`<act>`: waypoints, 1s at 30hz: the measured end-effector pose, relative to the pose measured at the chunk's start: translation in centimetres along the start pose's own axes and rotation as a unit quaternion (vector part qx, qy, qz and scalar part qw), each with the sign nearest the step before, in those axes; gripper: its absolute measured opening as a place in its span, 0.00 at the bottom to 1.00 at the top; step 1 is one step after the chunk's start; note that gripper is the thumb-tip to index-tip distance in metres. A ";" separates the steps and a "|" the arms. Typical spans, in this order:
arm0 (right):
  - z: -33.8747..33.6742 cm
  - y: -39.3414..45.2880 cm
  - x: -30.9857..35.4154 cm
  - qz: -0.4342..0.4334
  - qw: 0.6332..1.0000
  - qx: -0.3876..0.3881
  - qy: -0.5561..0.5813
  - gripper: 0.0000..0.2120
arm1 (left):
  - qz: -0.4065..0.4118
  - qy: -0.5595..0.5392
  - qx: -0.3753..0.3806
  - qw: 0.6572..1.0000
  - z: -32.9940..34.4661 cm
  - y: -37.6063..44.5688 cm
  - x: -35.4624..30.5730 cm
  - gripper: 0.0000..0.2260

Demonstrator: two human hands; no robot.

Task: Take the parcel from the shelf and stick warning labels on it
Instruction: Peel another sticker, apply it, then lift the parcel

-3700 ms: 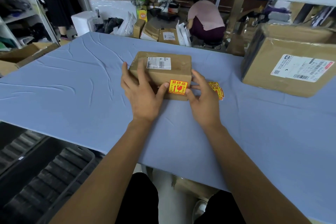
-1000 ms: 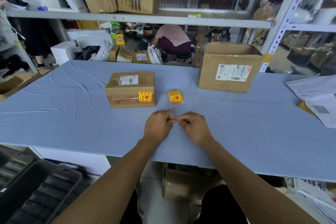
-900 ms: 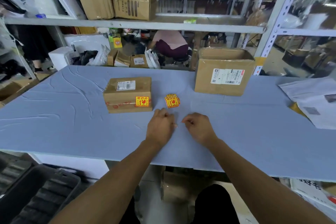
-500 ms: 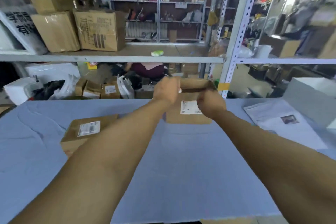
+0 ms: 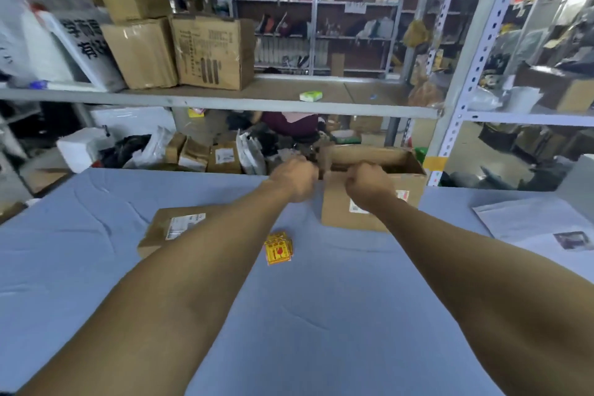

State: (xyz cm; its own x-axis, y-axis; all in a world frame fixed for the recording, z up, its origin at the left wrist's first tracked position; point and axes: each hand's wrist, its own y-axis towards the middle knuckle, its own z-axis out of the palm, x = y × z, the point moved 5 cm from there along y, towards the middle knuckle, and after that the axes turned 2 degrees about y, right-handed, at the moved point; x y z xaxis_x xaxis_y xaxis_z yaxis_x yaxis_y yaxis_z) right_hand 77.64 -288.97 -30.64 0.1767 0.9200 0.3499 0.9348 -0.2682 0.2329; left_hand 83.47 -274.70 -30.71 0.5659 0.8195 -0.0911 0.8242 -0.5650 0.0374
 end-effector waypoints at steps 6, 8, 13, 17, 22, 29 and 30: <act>7.7 -3.7 10.2 -0.100 0.989 0.105 0.014 0.12 | -0.122 0.052 0.043 0.990 2.1 -10.8 12.1 0.16; 10.1 -5.6 13.0 -0.115 0.982 0.144 0.038 0.11 | -0.186 0.042 0.050 0.980 3.0 -14.6 16.3 0.21; 13.4 -9.4 17.0 -0.120 0.970 0.173 0.123 0.10 | -0.263 -0.041 0.058 0.962 4.8 -21.2 23.1 0.36; 14.9 -10.4 17.8 -0.084 0.968 0.176 0.157 0.29 | -0.216 -0.152 0.084 0.961 5.9 -23.2 23.8 0.40; 14.4 -11.9 18.1 -0.081 0.972 0.154 0.155 0.32 | -0.220 -0.177 0.028 0.959 6.9 -24.3 22.4 0.38; 13.0 -16.5 15.3 -0.071 0.976 0.124 0.163 0.29 | -0.239 -0.203 -0.029 0.949 7.8 -27.7 18.1 0.37; 12.7 -17.3 14.6 -0.069 0.977 0.119 0.163 0.29 | -0.238 -0.193 -0.034 0.951 7.9 -28.1 17.3 0.37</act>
State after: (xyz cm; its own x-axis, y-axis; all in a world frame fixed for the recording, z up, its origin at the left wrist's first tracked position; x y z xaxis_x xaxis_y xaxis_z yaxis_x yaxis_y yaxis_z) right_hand 67.91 -267.27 -41.06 -0.0280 0.7930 0.6086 0.9948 -0.0375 0.0947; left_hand 69.96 -245.40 -41.24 0.0898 0.8766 -0.4729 0.9920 -0.1210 -0.0360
